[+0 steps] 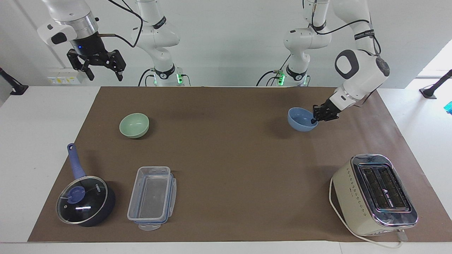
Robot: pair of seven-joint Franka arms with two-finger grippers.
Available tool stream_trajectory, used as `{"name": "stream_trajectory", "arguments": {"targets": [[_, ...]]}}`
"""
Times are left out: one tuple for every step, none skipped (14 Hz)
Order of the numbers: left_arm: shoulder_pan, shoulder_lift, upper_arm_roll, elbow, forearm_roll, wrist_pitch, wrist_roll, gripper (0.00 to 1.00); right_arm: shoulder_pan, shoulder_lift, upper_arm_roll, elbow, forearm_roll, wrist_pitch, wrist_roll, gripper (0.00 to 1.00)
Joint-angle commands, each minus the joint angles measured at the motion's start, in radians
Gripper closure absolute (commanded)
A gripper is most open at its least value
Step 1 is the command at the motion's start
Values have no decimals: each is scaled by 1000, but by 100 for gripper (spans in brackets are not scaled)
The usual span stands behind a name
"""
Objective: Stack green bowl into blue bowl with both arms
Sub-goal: 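Grip the blue bowl rim and slide it toward the table center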
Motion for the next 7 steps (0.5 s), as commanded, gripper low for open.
{"name": "stream_trajectory", "arguments": {"targets": [[-173,45,16,18,0,105,-232,100,-12,-20,0,-19,-28,-18,-16,0],[-234,60,16,26,1,118,-273,100,-16,-20,0,-19,-28,-13,-24,0],[-283,81,16,35,1,129,-309,100,-15,-23,0,-28,-27,-7,-21,0],[-319,103,16,48,1,149,-356,100,-15,-33,2,-51,-27,1,-19,0],[-363,121,16,74,1,155,-442,100,-15,-46,2,-86,-27,22,-19,0],[-380,131,16,97,3,155,-541,100,-15,-60,2,-115,-25,51,-19,0],[-399,147,14,130,6,156,-585,100,-15,-60,2,-121,-25,62,-21,0]]}}
